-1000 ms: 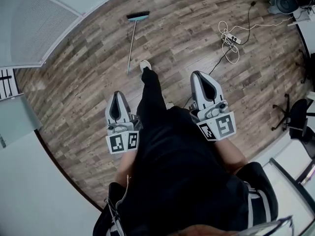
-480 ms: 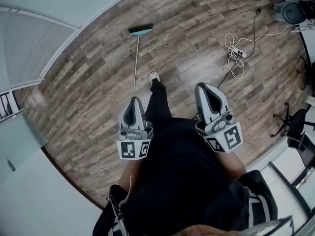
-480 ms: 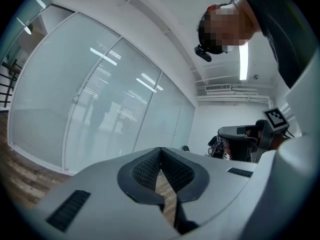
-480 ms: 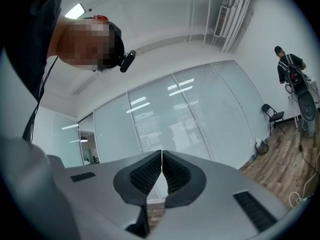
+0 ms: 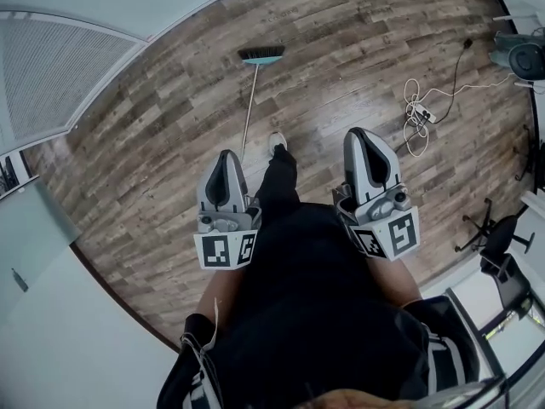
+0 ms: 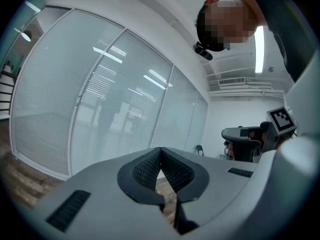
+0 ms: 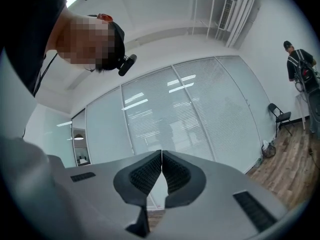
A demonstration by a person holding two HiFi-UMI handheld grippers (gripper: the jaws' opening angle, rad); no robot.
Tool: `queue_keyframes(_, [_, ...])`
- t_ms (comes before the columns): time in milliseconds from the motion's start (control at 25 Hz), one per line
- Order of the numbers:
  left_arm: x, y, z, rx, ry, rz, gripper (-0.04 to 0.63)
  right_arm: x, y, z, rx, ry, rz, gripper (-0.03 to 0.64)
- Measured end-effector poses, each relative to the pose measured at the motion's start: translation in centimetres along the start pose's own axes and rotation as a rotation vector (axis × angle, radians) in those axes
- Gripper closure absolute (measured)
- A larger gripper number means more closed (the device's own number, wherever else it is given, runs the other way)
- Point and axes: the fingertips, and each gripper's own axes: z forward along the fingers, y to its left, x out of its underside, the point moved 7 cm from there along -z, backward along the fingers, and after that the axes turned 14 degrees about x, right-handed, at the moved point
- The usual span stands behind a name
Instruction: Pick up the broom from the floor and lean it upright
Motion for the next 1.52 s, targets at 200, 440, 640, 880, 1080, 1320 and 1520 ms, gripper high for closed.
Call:
queue_keyframes(200, [-1.2,2.5,1.1,-0.013,-0.027,-0.012,0.577,0.8,2.2,3.8,-0.044,0.028,-0.035,0.598])
queue_keyframes(440, [-2.4,4.9,0.3,-0.1,-0.028,-0.105,0.577,1.4,2.0,6.9,-0.019,0.051,-0.057,0.598])
queue_keyframes(640, [-3.0,6.3,0.3,-0.111,-0.04,-0.075,0.577,2.8,1.7,9.0,0.01,0.106,0.013,0.598])
queue_keyframes(880, [-3.3,7.5,-1.4,-0.142,-0.052,-0.064,0.577,3.1,2.6,10.2,-0.008,0.11,0.002,0.598])
queue_keyframes(1080, [-3.5,7.1,-2.1,-0.16,-0.08,-0.059,0.577,1.8,3.0,9.7,-0.029,0.078,-0.042,0.598])
queue_keyframes(1320, [-3.7,5.4,-3.7,-0.195,-0.13,-0.038,0.577,1.2,2.9,7.7,-0.055,0.079,-0.082,0.598])
queue_keyframes(1520, [-3.6,4.0,-4.1,-0.261,-0.16,-0.017,0.577,1.1,1.1,8.6,-0.102,0.1,-0.06,0.598])
